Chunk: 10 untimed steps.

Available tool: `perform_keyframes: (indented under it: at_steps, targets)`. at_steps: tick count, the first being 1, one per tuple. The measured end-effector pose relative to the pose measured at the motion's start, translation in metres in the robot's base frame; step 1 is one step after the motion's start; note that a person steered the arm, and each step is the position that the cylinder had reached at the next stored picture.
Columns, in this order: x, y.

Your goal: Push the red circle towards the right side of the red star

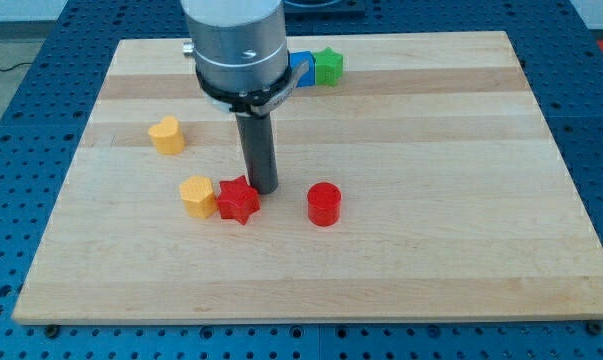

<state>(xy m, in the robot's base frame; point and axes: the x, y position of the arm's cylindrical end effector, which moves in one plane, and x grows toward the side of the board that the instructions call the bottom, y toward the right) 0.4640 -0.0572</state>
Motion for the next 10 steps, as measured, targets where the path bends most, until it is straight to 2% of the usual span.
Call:
perform_keyframes:
  at_steps: [1, 2, 3, 4, 6, 7, 9, 10]
  targets:
    - [-0.041, 0.039]
    - [-0.025, 0.111]
    - [0.014, 0.165]
    - [0.038, 0.172]
    - [0.039, 0.108]
    - [0.041, 0.095]
    - [0.057, 0.1]
    - [0.047, 0.091]
